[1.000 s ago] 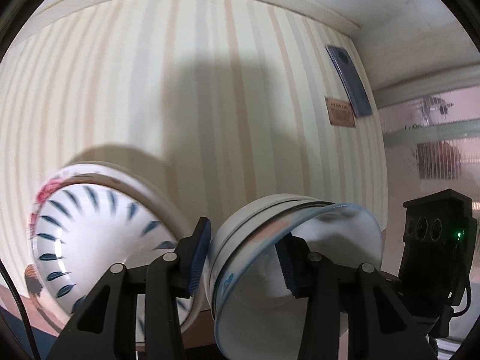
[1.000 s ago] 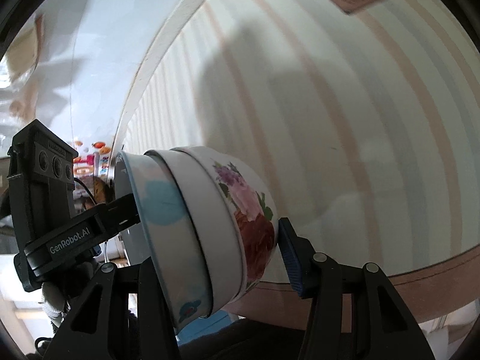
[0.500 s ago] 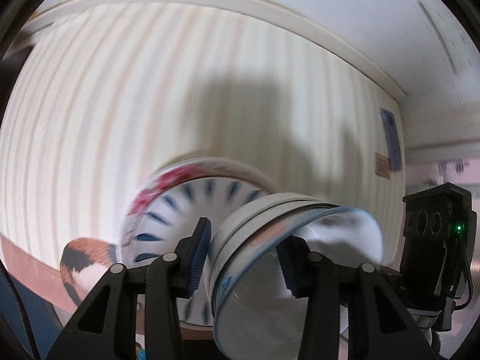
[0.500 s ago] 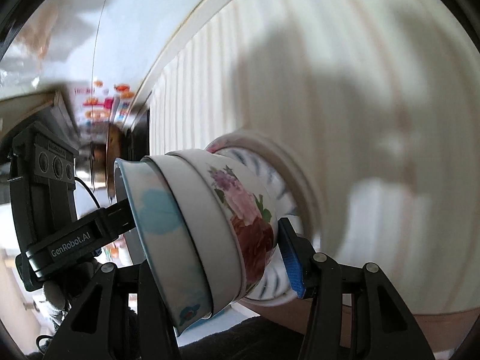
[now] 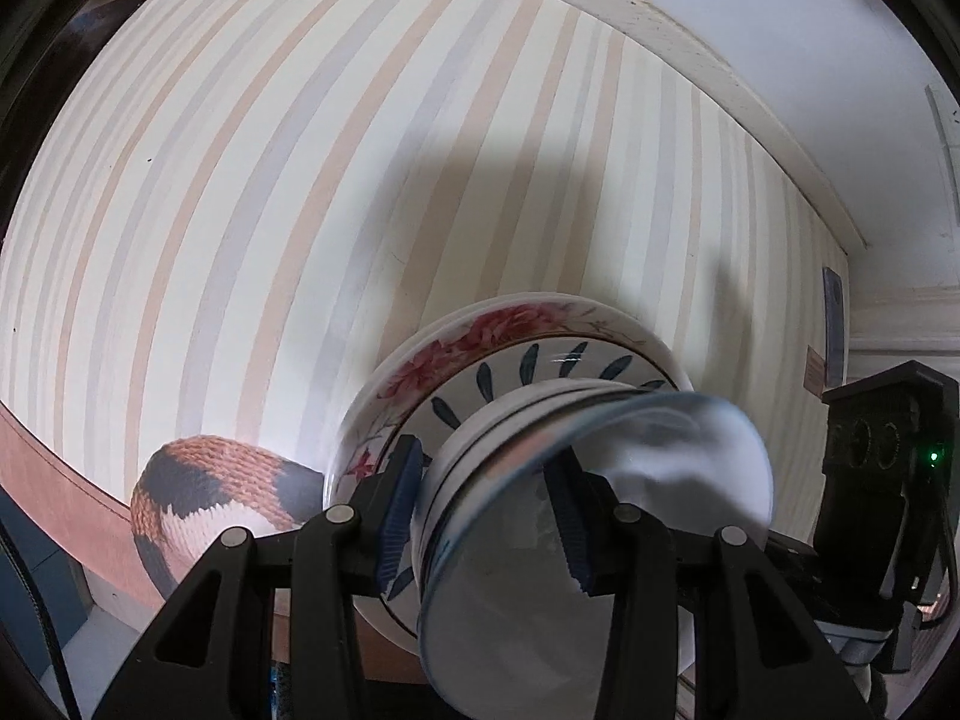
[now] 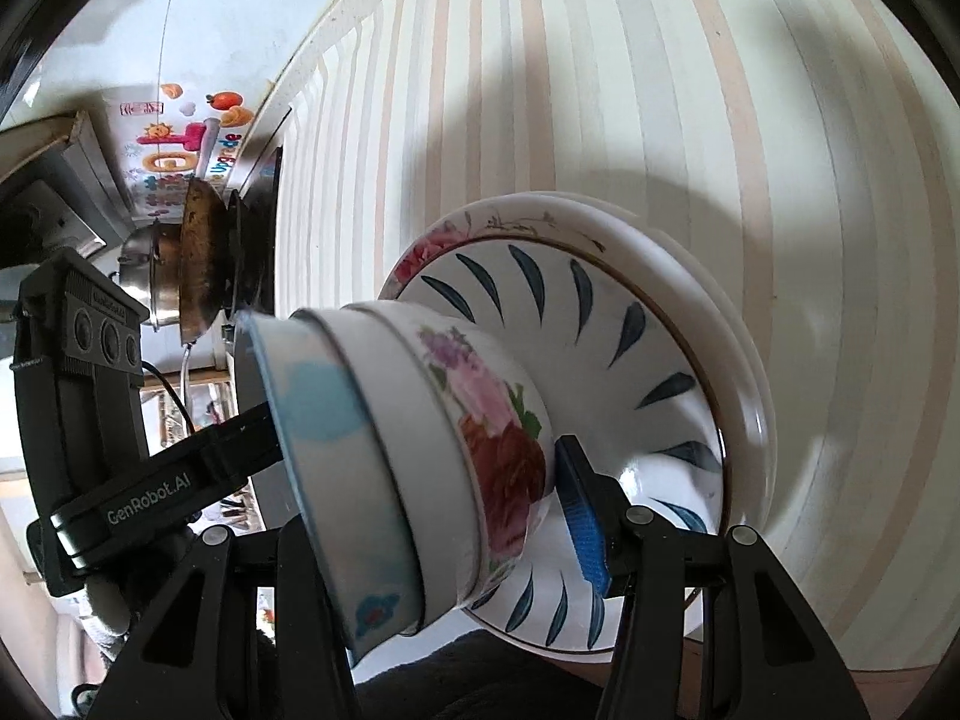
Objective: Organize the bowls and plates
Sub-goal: 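Lower the bowl stack onto the blue-leaf plate and open both grippers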
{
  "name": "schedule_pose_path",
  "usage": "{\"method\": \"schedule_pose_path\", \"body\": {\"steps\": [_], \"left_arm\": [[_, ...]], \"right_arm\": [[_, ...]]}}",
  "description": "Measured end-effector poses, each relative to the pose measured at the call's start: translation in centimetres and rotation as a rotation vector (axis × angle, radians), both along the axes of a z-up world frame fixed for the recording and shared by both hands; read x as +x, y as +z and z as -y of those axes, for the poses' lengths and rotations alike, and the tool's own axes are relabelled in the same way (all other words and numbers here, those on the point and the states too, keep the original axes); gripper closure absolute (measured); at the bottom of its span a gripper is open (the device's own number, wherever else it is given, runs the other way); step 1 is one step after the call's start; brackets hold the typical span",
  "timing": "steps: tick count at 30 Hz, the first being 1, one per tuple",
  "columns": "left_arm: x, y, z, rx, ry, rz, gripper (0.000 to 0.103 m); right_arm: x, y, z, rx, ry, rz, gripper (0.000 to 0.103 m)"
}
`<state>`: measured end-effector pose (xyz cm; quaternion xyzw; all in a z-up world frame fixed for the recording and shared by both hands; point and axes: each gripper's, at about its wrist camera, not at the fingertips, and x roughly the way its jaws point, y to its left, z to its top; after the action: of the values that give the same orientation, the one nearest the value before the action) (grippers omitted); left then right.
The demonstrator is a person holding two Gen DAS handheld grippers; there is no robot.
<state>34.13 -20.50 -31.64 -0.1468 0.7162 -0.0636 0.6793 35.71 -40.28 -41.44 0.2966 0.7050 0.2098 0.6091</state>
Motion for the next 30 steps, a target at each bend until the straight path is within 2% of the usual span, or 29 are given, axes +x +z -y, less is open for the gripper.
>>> {"method": "schedule_pose_path", "body": {"steps": [22,30], "left_arm": [[0.0,0.1,0.6,-0.008,-0.042,0.008,0.065],[-0.6,1.2,0.7,0.013,-0.056,0.042,0.065]], "right_arm": [[-0.3,0.4,0.4,-0.049,-0.039,-0.016,0.050],[-0.5,2.3,1.2,-0.086,-0.057,0.039,0.050]]}}
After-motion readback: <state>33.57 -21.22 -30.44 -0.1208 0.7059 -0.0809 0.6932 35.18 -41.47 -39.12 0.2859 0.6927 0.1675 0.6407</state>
